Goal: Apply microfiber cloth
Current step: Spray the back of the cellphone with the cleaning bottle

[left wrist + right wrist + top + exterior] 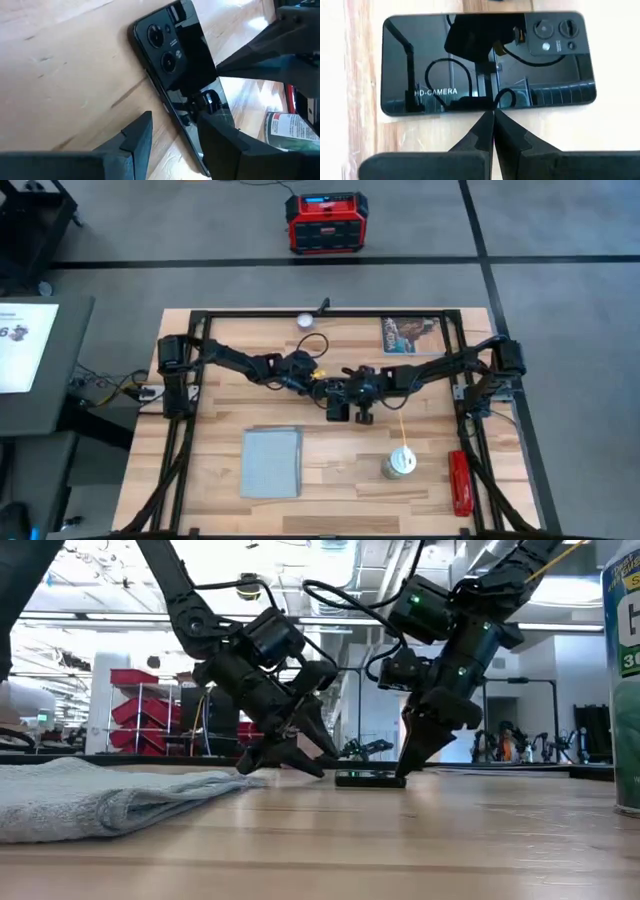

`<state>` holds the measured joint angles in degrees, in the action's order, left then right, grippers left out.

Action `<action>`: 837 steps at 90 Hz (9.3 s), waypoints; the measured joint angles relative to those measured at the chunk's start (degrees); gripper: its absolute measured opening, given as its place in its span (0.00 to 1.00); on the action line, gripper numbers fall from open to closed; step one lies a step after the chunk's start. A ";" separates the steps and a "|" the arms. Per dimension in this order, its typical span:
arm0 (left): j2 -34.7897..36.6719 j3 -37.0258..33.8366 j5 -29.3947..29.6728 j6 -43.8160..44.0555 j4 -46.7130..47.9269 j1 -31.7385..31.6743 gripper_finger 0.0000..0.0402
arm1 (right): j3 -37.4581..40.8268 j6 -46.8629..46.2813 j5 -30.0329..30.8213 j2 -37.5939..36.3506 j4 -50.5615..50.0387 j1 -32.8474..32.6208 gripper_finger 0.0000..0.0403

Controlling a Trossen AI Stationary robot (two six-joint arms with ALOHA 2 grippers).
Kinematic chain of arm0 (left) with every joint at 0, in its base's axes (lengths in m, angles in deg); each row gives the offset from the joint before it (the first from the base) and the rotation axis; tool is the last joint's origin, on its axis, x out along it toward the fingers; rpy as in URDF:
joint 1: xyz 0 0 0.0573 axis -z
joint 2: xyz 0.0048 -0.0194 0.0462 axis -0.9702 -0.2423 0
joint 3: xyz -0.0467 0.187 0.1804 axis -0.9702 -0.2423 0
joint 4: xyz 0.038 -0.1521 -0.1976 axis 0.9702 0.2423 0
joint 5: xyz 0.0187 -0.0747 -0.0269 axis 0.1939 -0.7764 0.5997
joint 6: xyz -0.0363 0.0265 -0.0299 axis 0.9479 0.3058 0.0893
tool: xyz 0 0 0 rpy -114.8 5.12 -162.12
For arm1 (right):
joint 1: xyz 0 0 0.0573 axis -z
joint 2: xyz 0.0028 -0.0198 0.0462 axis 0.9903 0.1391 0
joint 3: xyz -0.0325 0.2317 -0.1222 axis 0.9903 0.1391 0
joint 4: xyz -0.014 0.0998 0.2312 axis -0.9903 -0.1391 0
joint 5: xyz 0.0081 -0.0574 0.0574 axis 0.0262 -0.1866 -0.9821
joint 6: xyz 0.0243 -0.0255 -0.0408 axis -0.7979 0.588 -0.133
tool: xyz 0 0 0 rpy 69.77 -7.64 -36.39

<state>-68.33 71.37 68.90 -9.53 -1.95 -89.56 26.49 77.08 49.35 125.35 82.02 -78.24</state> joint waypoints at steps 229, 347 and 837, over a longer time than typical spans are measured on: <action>-1.58 0.09 0.87 -5.79 -3.83 2.27 0.34 | 2.43 -0.41 -12.22 9.11 18.29 5.47 0.00; 1.33 0.04 -11.95 -1.52 6.94 0.56 0.38 | 2.87 -0.40 -11.58 3.78 7.57 1.15 0.00; 18.53 -2.49 26.77 -22.69 1.64 12.39 0.01 | -7.82 3.97 -0.04 -2.89 6.47 5.67 0.00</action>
<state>-49.80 68.88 95.67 -32.22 -0.31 -77.17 18.68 81.06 49.31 122.47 88.50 -72.57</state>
